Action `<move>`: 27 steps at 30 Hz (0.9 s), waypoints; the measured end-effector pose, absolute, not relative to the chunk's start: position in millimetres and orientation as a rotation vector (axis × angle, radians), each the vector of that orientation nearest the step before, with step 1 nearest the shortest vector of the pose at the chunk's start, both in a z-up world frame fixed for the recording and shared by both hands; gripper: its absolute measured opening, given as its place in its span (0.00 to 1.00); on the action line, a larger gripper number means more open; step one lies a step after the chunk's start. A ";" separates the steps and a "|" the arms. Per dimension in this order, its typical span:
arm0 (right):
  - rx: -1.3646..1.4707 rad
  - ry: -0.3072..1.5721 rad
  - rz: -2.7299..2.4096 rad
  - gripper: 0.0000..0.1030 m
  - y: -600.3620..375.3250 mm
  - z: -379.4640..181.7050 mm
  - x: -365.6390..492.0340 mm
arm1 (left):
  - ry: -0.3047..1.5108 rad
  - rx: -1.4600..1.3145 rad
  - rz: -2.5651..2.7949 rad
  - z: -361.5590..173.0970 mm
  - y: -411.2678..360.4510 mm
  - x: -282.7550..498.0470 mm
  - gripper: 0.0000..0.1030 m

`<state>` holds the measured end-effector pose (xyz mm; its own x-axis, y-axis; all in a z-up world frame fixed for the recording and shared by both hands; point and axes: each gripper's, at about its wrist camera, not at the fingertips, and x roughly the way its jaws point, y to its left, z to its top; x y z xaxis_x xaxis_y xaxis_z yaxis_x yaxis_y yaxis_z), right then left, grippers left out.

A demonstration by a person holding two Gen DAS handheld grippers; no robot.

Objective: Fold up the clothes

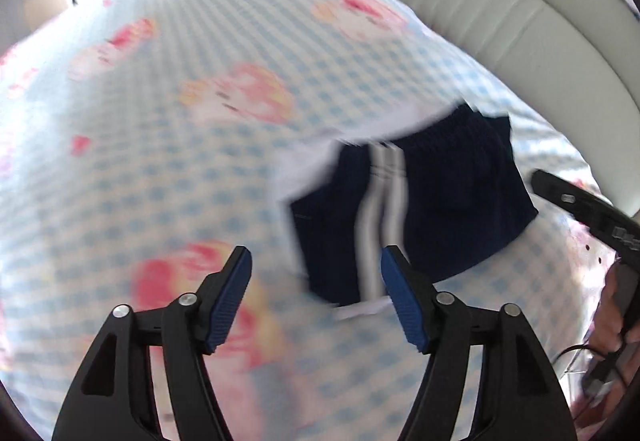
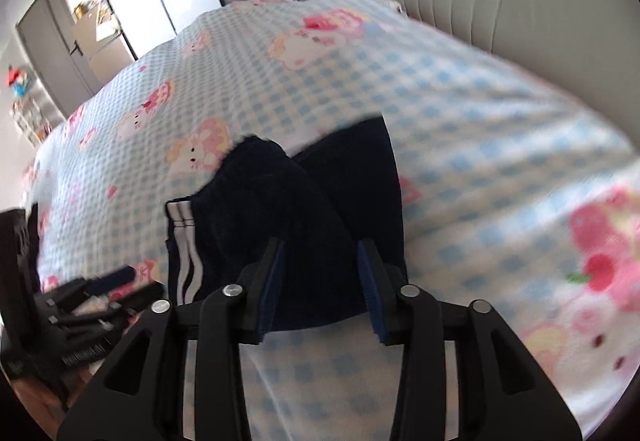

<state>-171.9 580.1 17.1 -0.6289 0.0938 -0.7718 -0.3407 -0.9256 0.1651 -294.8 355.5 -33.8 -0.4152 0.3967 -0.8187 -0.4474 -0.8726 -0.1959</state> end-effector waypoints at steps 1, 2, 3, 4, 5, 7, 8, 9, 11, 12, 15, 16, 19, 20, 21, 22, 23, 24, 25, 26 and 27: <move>-1.195 0.416 2.616 0.71 573.3 27.0 -170.4 | 0.066 -1.302 2.313 -26.4 341.3 -295.3 0.71; -1.190 0.445 2.643 0.73 566.7 32.9 -172.2 | 0.059 -1.302 2.338 -19.1 327.0 -295.6 0.73; -1.185 0.482 2.671 0.75 560.0 38.2 -174.4 | 0.050 -1.306 2.368 -12.5 310.8 -294.3 0.73; -1.194 0.497 2.687 0.76 549.1 41.4 -181.6 | 0.039 -1.310 2.398 -5.9 294.2 -293.1 0.74; -1.205 0.509 2.703 0.76 537.7 44.4 -189.6 | 0.021 -1.311 2.429 0.0 275.0 -292.3 0.75; -1.244 0.457 2.728 0.76 503.3 44.9 -207.3 | -0.017 -1.314 2.478 9.2 235.3 -287.8 0.75; -1.264 0.429 2.741 0.76 485.7 45.0 -216.2 | -0.034 -1.317 2.506 14.1 215.0 -286.2 0.76; -1.284 0.399 2.752 0.76 468.1 45.0 -225.1 | -0.048 -1.320 2.537 17.1 194.5 -284.9 0.76; -1.331 0.375 2.795 0.76 431.4 40.3 -232.1 | -0.071 -1.323 2.591 22.1 160.6 -283.8 0.77; -1.353 0.361 2.824 0.76 412.1 37.1 -233.8 | -0.081 -1.331 2.611 22.5 146.7 -284.2 0.77; -1.394 0.328 2.883 0.76 359.7 29.0 -232.3 | -0.097 -1.362 2.660 17.7 106.0 -279.1 0.77; -1.411 0.318 2.890 0.76 344.7 25.4 -230.5 | -0.089 -1.366 2.672 17.4 94.5 -274.9 0.77; -1.461 0.249 2.902 0.76 304.0 15.5 -223.5 | -0.052 -1.371 2.736 19.1 66.8 -257.9 0.77; -1.477 0.219 2.905 0.76 291.0 12.6 -220.9 | -0.028 -1.365 2.769 20.6 59.1 -250.3 0.77; -1.490 0.202 2.912 0.76 280.3 10.4 -216.1 | -0.020 -1.354 2.789 22.9 51.3 -242.1 0.77; -1.502 0.187 2.920 0.76 270.1 8.4 -210.9 | -0.013 -1.344 2.808 25.2 43.5 -233.4 0.77; -1.489 0.180 2.926 0.76 264.3 10.5 -202.7 | -0.013 -1.338 2.820 27.5 35.5 -222.6 0.77; -1.473 0.173 2.932 0.76 259.2 13.3 -194.1 | -0.011 -1.329 2.824 29.3 30.4 -213.2 0.77; -1.456 0.167 2.937 0.76 254.2 16.0 -185.5 | -0.008 -1.320 2.829 31.2 25.3 -203.4 0.77; -1.440 0.161 2.943 0.76 249.1 18.8 -176.9 | 0.000 -1.305 2.837 33.5 19.8 -190.8 0.77; -1.424 0.154 2.948 0.76 244.0 21.5 -168.3 | 0.008 -1.284 2.847 35.3 14.8 -177.9 0.77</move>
